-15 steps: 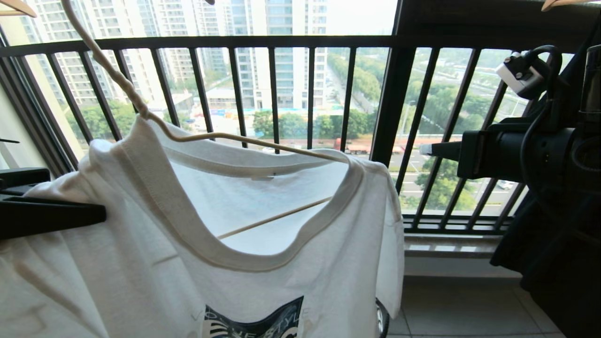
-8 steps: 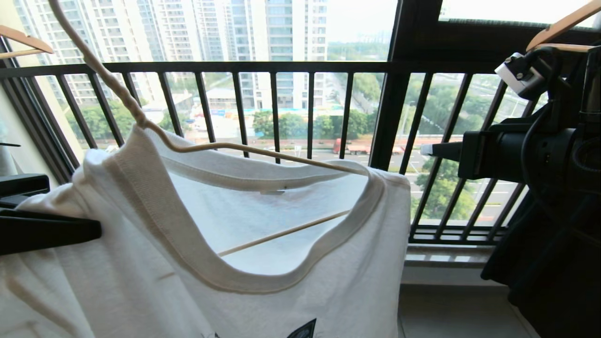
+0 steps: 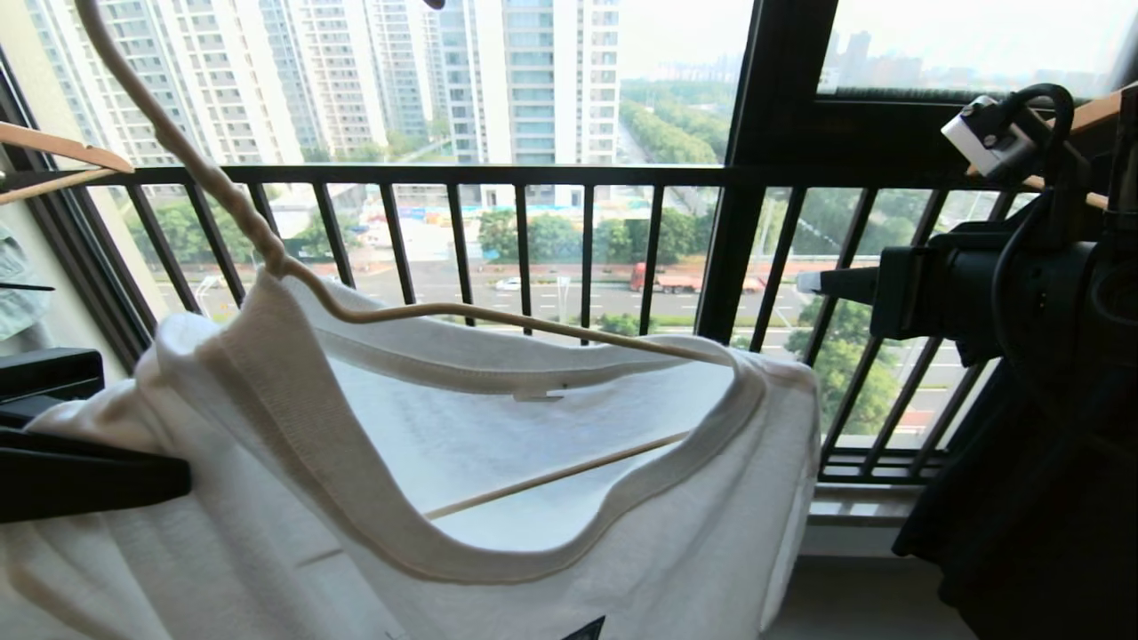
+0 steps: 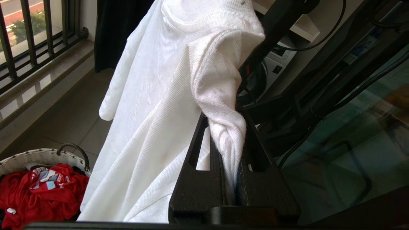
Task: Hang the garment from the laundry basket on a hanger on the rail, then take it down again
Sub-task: Hang the clothes rack on the clothesline
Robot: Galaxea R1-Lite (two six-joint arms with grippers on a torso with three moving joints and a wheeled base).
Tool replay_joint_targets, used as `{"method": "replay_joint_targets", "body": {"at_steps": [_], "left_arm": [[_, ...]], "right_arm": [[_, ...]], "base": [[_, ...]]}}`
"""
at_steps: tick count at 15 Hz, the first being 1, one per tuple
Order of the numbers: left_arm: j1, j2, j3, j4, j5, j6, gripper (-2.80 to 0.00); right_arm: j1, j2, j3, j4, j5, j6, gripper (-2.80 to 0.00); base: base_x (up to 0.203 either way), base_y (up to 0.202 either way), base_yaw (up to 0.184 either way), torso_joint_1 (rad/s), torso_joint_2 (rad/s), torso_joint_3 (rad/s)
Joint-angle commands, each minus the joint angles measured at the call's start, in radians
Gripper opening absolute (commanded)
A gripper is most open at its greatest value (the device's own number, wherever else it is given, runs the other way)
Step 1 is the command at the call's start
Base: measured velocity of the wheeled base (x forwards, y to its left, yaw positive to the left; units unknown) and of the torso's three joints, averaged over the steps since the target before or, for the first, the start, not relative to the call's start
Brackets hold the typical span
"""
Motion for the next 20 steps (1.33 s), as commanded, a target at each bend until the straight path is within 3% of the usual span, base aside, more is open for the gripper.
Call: {"method": "replay_joint_targets", "body": {"at_steps": [1,7,20], "left_arm": [[-0.008,-0.001,0.003,0.004,-0.008,0.001,-2.80],[-0.008,-0.008,0.003,0.004,-0.008,0.002,-2.80],[-0.010,-0.009,0.011,0.001,-0.008,0.008,-2.80]], "right_arm": [[0.002,-0.005,0.001,0.000,0.003,0.001,-2.80],[0.005,-0.005,0.007,0.000,0.004,-0.001,-2.80],[0.010,-0.016,0.019,0.000,0.009,-0.025,-2.80]], "base": [[0.000,0.000,0.000,0.263,-0.58,-0.325],[0.000,0.000,0.000,0.242,-0.53,-0.291],[0.000,0.000,0.000,0.162,-0.34,-0.182]]}}
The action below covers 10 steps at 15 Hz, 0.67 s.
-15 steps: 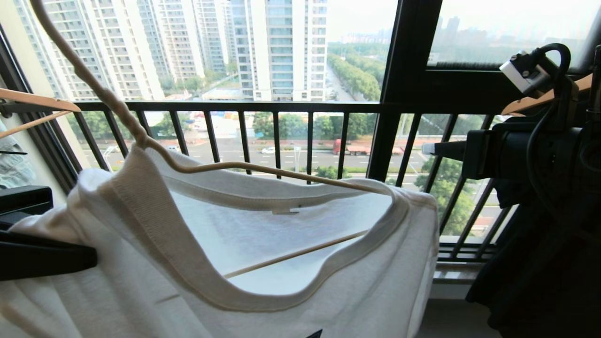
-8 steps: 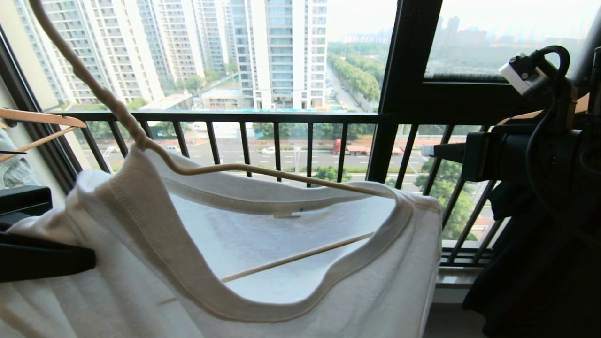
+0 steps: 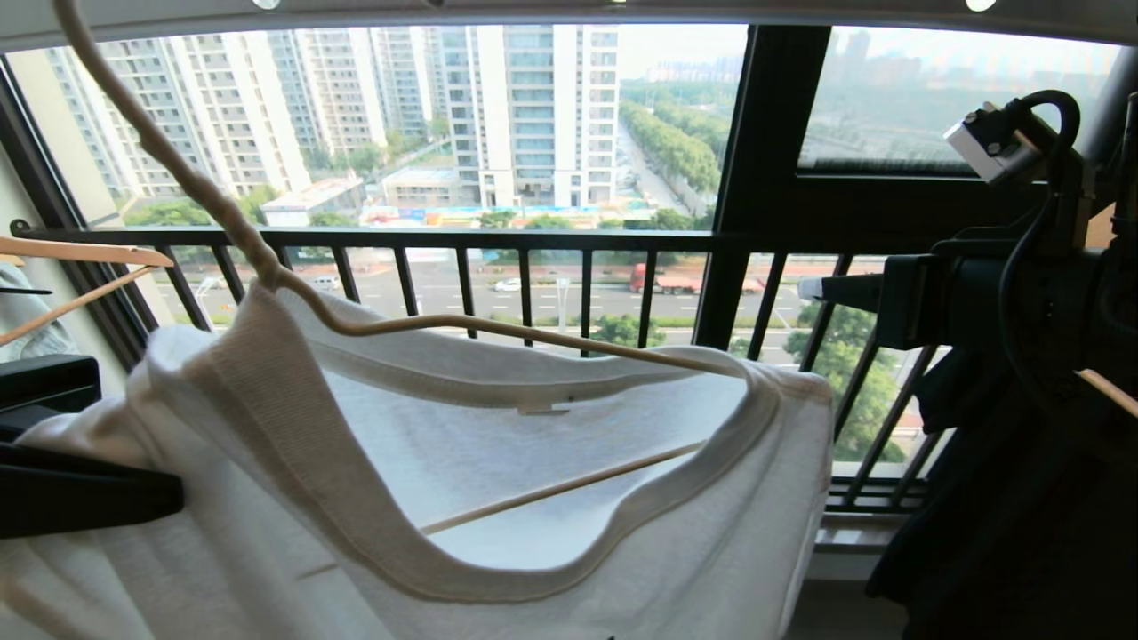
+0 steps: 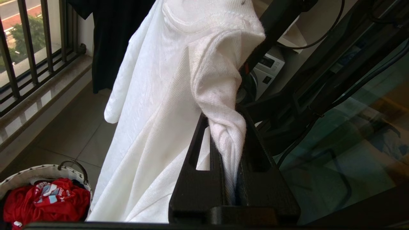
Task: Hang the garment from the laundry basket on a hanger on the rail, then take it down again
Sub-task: Hang the clothes rack on the clothesline
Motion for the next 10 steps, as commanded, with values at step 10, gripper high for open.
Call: {"method": "replay_joint_targets", "body": {"at_steps": [10], "left_arm": [[-0.034,0.001,0.016,0.006,-0.007,0.001,-2.80]], "right_arm": [[0.000,-0.033,0.012,0.000,0.008,0.003,-2.80]], "base": [[0.000,0.000,0.000,0.101,-0.21,-0.106]]}}
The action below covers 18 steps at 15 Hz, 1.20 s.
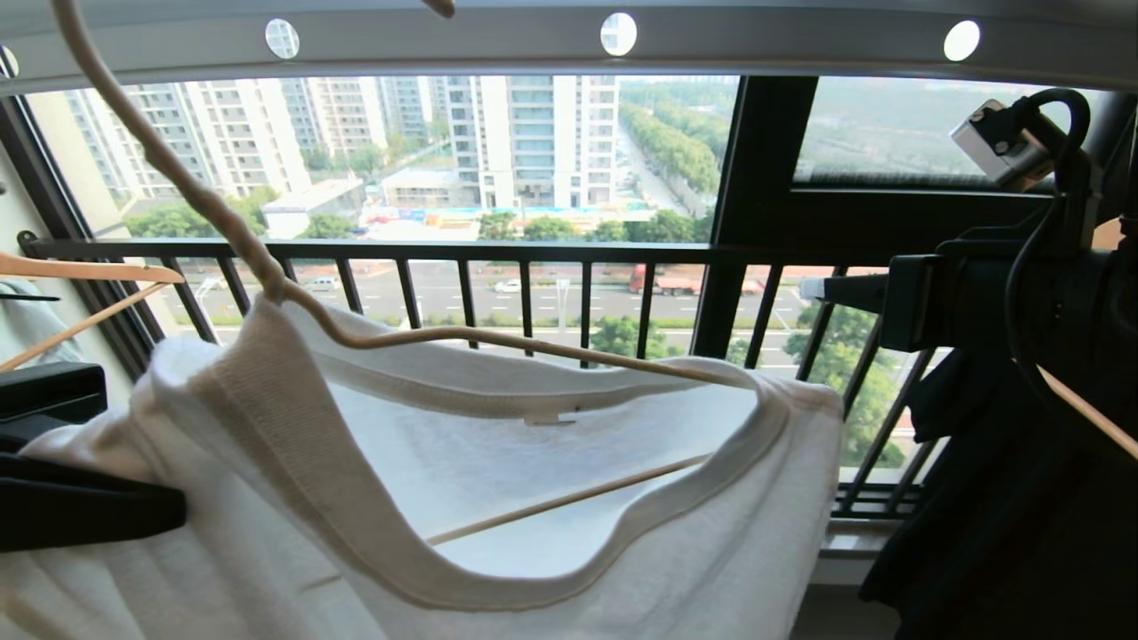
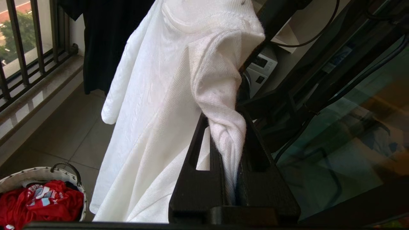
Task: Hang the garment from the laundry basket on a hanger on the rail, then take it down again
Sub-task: Hang the clothes rack on the clothesline
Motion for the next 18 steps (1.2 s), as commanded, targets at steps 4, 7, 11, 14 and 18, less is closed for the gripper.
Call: {"method": "replay_joint_targets", "body": {"at_steps": [4,7,11,14,18], "left_arm": [[-0.045,0.038,0.014,0.003,-0.007,-0.001,-2.80],[-0.057,0.059,0.014,0.003,0.002,-0.002,-2.80],[-0.026,0.061,0.007,0.003,0.009,-0.006,-2.80],[0.057,0.013,0.033,0.004,0.035,-0.006,-2.80],[0.236,-0.098,0.087,0.006,0.057,-0.009,-2.80]], "right_arm": [[0.030,-0.126,0.027,0.001,0.002,0.006,-2.80],[0.039,-0.201,0.040,0.015,0.000,0.052,-2.80],[0.036,-0.254,0.061,0.072,-0.012,0.077,-2.80],[0.038,-0.249,0.092,0.071,-0.010,0.078,-2.80],[0.039,-0.222,0.100,0.073,-0.013,0.078,-2.80]], "base": [[0.000,0.000,0.000,0.000,0.00,0.000],[0.000,0.000,0.000,0.000,0.00,0.000],[0.000,0.000,0.000,0.000,0.00,0.000],[0.000,0.000,0.000,0.000,0.00,0.000],[0.000,0.000,0.000,0.000,0.00,0.000]]}}
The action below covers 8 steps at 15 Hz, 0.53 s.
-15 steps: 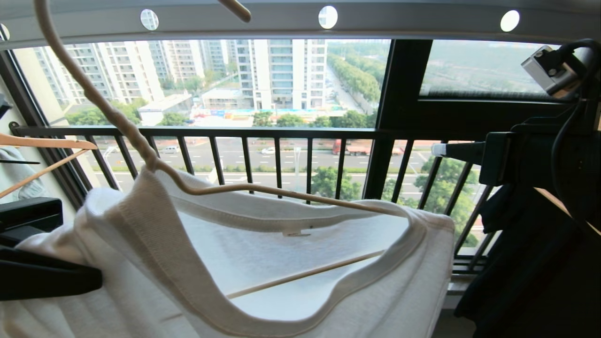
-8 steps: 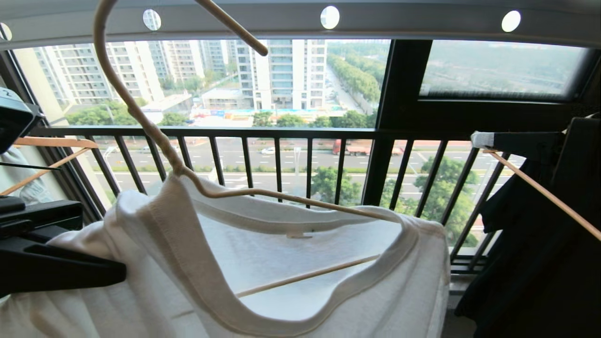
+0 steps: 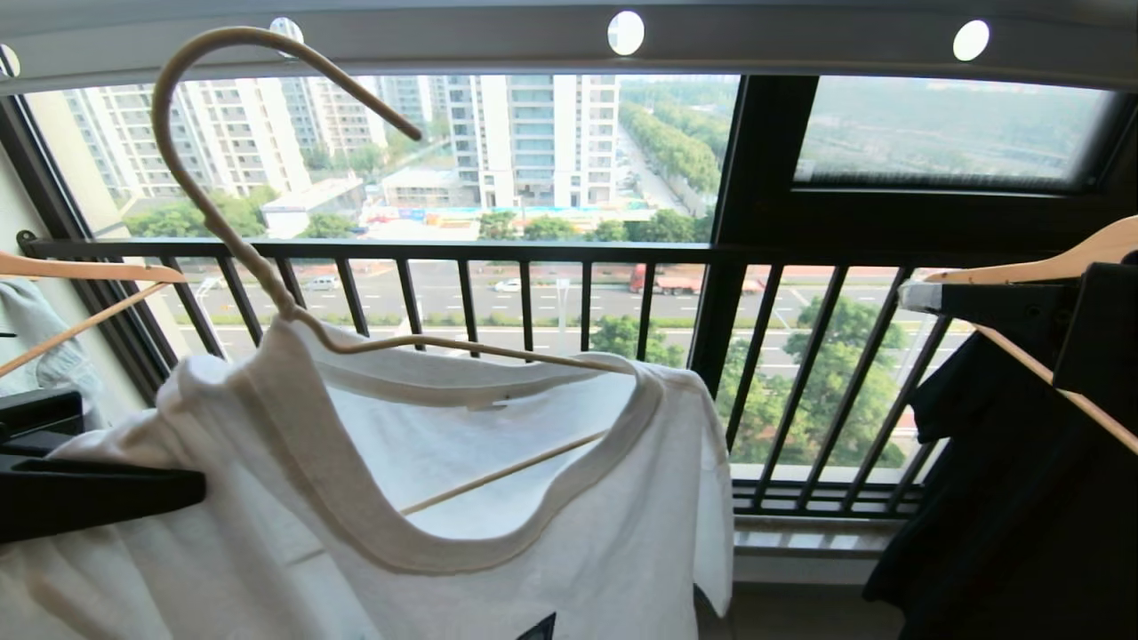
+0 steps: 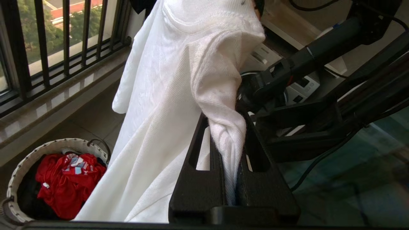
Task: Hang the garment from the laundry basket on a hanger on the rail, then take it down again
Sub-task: Hang the clothes rack on the clothesline
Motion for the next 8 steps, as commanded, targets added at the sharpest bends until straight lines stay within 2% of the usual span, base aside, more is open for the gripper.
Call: {"method": "replay_joint_targets", "body": {"at_steps": [1,5,8], "left_arm": [[0.090,-0.096,0.026,0.005,-0.007,-0.004,-2.80],[0.158,-0.149,0.037,0.001,-0.005,-0.029,-2.80],[0.243,-0.153,0.036,-0.001,-0.005,-0.028,-2.80]], "right_arm": [[0.001,0.007,0.005,0.001,-0.002,0.000,-2.80],[-0.004,0.005,0.061,-0.008,-0.008,-0.003,-2.80],[-0.007,0.008,0.026,-0.013,-0.010,-0.014,-2.80]], "base": [[0.000,0.000,0.000,0.000,0.00,0.000],[0.000,0.000,0.000,0.000,0.00,0.000],[0.000,0.000,0.000,0.000,0.00,0.000]]}}
